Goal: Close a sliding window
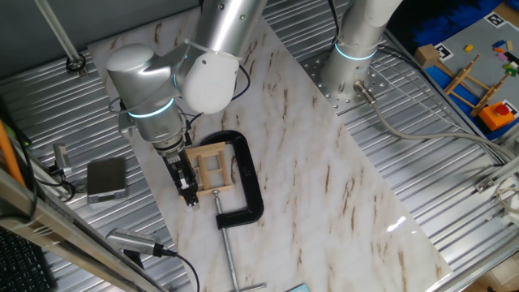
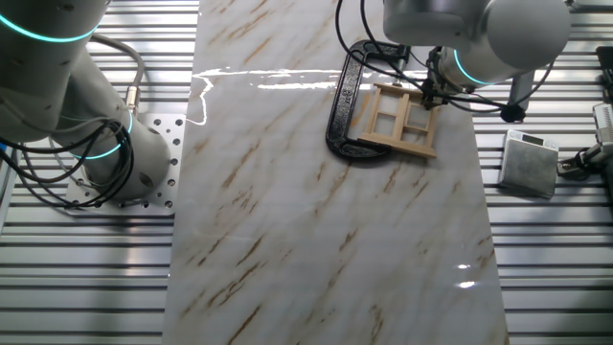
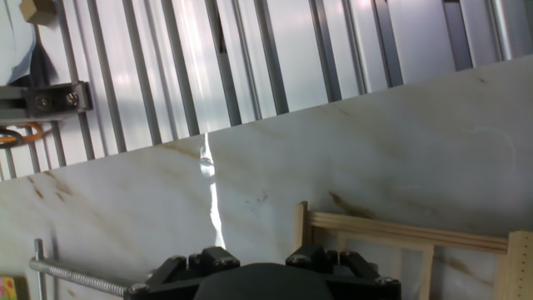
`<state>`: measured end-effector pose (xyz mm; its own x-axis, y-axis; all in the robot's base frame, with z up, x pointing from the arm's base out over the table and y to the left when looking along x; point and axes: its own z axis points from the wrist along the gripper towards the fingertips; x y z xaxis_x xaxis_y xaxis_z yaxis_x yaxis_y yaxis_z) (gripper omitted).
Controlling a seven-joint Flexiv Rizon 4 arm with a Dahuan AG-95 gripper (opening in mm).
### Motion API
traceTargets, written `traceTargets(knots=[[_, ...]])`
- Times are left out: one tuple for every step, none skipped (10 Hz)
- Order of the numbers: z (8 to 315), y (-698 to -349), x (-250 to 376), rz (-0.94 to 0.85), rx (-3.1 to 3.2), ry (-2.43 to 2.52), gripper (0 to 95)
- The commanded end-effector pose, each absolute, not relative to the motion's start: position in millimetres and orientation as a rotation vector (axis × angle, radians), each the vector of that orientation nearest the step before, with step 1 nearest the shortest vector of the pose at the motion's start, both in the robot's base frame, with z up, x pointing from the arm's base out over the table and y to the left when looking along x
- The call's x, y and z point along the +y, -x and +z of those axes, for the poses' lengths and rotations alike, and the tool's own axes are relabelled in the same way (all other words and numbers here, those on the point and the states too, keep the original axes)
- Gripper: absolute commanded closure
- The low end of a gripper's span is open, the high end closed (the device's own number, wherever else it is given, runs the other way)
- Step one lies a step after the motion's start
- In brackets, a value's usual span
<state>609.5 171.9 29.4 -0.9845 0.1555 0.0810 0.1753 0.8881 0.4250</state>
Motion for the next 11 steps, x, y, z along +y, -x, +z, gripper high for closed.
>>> traceTargets(knots=[[29.1, -609.6, 172.1, -0.683, -3.010, 0.266, 38.0], [29.1, -609.5, 172.0, -0.683, -3.009, 0.267, 38.0], [28.9, -608.9, 171.8, -0.683, -3.009, 0.270, 38.0], [28.6, -608.1, 171.6, -0.682, -3.008, 0.273, 38.0], [28.4, -607.1, 171.1, -0.682, -3.007, 0.276, 19.0], [28.5, -605.4, 170.0, -0.683, -3.008, 0.278, 19.0], [28.9, -605.0, 169.4, -0.683, -3.007, 0.277, 19.0], [29.0, -604.7, 169.2, -0.683, -3.008, 0.276, 19.0], [28.9, -604.6, 169.1, -0.683, -3.008, 0.276, 19.0], [28.9, -604.5, 169.1, -0.684, -3.008, 0.273, 19.0], [29.4, -604.3, 169.3, -0.686, -3.013, 0.264, 19.0]])
